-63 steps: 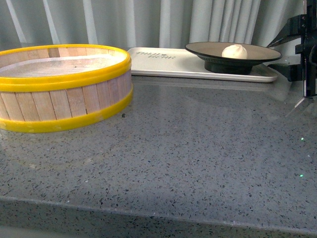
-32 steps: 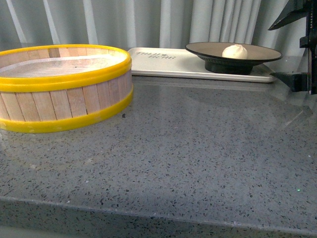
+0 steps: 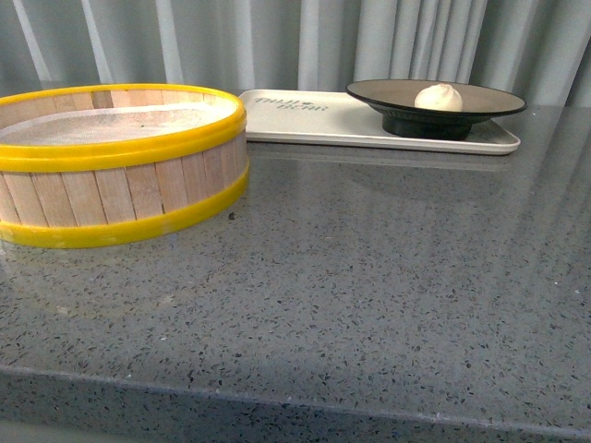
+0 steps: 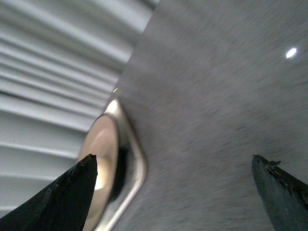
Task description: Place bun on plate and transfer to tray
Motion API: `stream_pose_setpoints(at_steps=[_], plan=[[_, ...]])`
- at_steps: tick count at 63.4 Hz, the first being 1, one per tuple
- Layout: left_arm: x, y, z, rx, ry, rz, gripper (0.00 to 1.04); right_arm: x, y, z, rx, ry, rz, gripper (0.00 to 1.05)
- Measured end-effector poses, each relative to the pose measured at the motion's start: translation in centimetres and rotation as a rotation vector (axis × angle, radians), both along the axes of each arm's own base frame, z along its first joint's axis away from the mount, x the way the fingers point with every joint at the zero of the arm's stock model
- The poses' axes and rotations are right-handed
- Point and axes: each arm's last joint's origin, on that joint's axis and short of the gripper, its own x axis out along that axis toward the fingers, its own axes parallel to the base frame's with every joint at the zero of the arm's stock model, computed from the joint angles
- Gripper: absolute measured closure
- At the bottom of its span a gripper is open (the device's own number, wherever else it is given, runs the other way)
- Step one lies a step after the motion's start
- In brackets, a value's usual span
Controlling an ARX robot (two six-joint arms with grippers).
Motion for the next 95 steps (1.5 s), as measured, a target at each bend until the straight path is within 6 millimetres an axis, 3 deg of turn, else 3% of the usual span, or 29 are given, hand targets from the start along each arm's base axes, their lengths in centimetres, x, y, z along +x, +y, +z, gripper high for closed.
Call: stream_pose_setpoints(at_steps=[6, 15, 25, 35, 46, 72, 95], plan=[[0.0, 0.0, 0.0, 0.0, 0.0, 0.0, 0.07, -4.5, -0.1, -0.3, -0.201, 0.007, -0.089, 0.09], [0.0, 0.0, 0.0, 0.0, 0.0, 0.001, 0.07, -8.2, -0.2, -1.3, -0.467, -0.005, -0.049, 0.11], [0.0, 0.0, 0.0, 0.0, 0.0, 0.0, 0.07, -12.2, 0.7, -5.1, -0.861, -0.169, 0.301, 0.39], [0.0, 0.0, 0.0, 0.0, 0.0, 0.0, 0.07, -14.5, 1.5, -7.4, -0.963, -0.156, 0.324, 0.64], [0.0, 0.0, 0.0, 0.0, 0.0, 0.0, 0.07, -16.0, 3.1, -8.9, -0.997, -0.149, 0.317, 1.03], [0.0, 0.0, 0.0, 0.0, 0.0, 0.0, 0.07, -17.5, 5.9, -10.3, -1.012, -0.169, 0.321, 1.03], [0.0, 0.0, 0.0, 0.0, 0.0, 0.0, 0.07, -18.5, 6.0, -10.5, -1.009, -0.157, 0.325, 1.03]])
